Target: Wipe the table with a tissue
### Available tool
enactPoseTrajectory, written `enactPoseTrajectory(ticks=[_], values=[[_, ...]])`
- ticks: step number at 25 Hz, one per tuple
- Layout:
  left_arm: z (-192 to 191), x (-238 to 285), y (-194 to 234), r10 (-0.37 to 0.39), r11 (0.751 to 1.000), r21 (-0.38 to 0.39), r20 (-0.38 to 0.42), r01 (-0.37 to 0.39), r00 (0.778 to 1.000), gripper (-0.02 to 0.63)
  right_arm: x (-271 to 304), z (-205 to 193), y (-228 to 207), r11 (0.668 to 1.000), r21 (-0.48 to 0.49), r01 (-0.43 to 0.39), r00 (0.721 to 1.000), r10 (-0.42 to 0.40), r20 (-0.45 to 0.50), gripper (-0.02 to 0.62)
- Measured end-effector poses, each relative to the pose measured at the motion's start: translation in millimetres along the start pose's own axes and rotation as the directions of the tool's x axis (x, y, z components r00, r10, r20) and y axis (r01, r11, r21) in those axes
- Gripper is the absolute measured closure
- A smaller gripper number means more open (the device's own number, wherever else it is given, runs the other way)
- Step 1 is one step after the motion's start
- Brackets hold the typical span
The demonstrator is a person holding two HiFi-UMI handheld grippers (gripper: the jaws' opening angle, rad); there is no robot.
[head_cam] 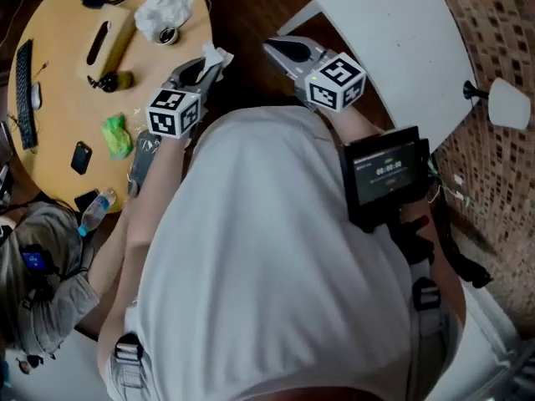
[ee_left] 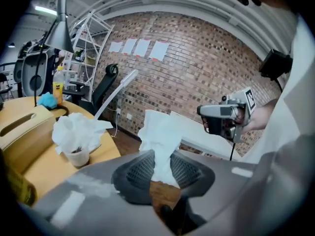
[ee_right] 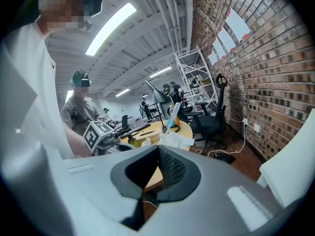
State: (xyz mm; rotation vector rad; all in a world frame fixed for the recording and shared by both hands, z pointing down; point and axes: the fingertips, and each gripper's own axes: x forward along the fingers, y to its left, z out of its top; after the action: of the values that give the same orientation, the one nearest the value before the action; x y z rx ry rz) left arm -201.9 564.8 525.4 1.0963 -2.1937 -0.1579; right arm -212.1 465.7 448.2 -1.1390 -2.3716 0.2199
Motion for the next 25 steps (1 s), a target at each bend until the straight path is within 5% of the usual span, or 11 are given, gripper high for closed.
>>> enactPoseTrajectory(ticks=[7, 25], values=[[13, 33, -55, -0.173, 0.981, 0.097, 0.015, 0.171, 0.985, 0.505, -54, 0, -2, 0.996, -0.021, 0.091, 0.994, -0.089, 0.069, 0.589], [43, 112, -146, -0.24, 0.953, 0.18, -0.03, 0.242, 0.97, 0.506, -179, -41, -47, 0.971, 0.093, 0.222, 0.957, -0.235, 0.172, 0.588]])
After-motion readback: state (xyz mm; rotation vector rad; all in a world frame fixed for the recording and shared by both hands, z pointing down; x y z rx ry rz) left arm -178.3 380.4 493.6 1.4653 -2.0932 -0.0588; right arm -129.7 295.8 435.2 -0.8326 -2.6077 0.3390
